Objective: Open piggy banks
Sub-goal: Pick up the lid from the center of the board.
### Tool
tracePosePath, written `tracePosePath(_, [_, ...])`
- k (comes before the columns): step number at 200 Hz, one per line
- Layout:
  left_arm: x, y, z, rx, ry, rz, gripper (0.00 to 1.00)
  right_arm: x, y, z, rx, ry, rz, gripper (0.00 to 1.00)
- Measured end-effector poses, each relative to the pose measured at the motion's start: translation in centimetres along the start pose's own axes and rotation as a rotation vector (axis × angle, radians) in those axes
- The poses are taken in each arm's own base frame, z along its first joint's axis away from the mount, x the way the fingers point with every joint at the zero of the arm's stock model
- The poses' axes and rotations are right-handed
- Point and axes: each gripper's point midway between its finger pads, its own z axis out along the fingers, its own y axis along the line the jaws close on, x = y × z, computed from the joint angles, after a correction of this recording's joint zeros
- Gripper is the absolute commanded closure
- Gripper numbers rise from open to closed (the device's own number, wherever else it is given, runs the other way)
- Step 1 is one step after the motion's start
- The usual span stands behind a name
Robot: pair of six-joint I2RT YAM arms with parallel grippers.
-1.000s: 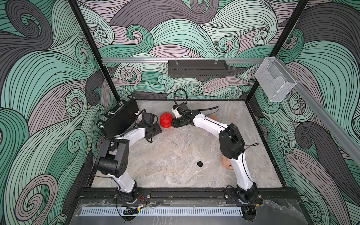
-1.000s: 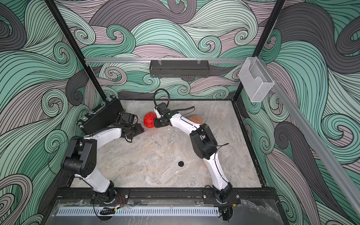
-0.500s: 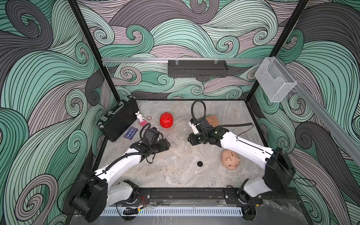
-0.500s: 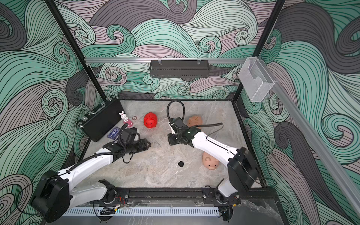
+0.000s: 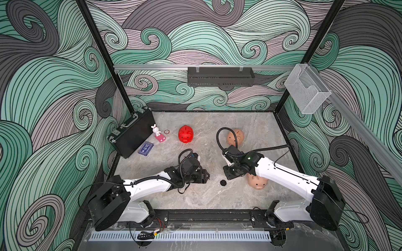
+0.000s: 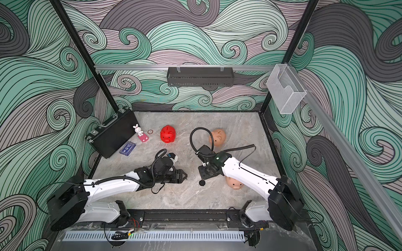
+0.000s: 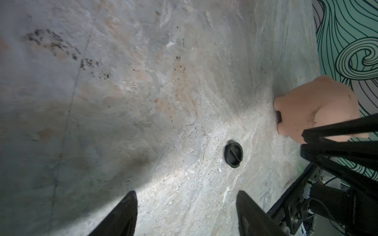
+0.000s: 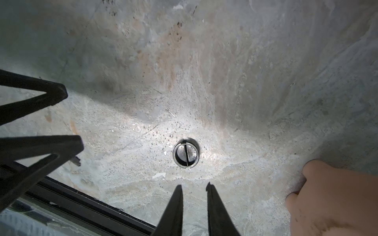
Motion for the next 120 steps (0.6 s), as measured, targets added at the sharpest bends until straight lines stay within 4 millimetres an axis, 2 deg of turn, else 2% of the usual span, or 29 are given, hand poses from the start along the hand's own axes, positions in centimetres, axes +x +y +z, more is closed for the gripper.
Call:
tracePosePath(68, [1.7, -0.8, 2.7, 0.012, 0.021, -0.007, 0.28, 2.0, 0.8, 3.1, 0.03, 0.131, -0.064, 0.82])
tracePosePath(120, [3.0, -0.2, 3.2, 0.015, 0.028, -0.021, 0.28, 2.3, 1.2, 4.7, 0.011, 0.161, -0.061, 0.82])
